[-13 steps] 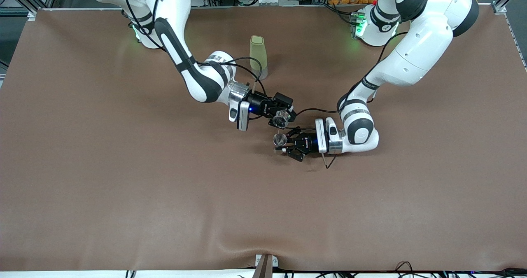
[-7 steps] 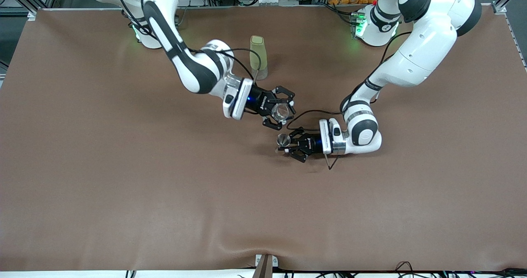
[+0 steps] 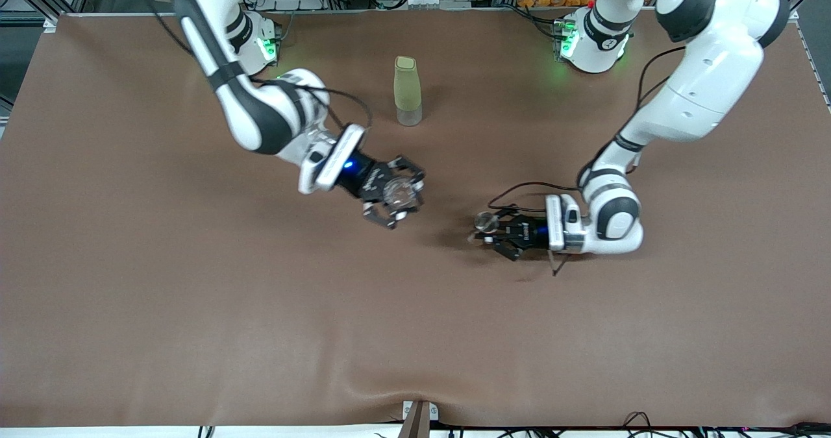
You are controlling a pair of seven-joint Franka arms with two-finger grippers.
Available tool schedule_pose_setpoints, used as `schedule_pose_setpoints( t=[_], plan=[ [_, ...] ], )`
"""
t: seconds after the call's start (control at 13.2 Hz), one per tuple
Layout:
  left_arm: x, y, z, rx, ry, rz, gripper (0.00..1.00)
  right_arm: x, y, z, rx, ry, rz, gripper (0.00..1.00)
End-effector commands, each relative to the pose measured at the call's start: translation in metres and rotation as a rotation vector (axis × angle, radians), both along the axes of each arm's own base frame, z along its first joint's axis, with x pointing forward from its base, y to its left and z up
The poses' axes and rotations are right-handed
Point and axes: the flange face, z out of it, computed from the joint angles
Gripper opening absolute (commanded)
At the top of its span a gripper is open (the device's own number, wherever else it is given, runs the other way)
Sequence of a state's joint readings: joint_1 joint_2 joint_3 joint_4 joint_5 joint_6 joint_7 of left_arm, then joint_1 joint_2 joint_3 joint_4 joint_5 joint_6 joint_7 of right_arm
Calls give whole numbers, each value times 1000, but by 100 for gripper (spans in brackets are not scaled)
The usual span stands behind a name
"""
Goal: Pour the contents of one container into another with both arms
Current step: 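Turn the jigger upright with the left gripper while the right gripper withdraws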
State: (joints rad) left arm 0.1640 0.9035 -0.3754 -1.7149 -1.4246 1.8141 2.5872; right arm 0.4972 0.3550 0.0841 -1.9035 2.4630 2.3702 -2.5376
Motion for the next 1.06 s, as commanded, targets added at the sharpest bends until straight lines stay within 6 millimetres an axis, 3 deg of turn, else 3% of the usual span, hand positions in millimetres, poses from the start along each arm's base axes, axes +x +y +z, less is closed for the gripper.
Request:
schedule_pose_setpoints(
  t=[0.0,0.23,0.53,0.76,0.99],
  plan=[
    [1,48,13,25,27,-63,0,-1,-52,3,-20,-74,34,0],
    [-1,105,11,59,71,-102,0,14,-118,-17,-3,-72,184,0],
    [-6,196,15,112,78,-139,0,22,-233,-24,-29,-78,381,0],
    [-13,257,16,145,74,-152,0,12,-316,-35,-78,-58,476,0],
    [-19,300,9,196,79,-144,0,-9,-383,-42,-113,-17,550,0]
  ],
)
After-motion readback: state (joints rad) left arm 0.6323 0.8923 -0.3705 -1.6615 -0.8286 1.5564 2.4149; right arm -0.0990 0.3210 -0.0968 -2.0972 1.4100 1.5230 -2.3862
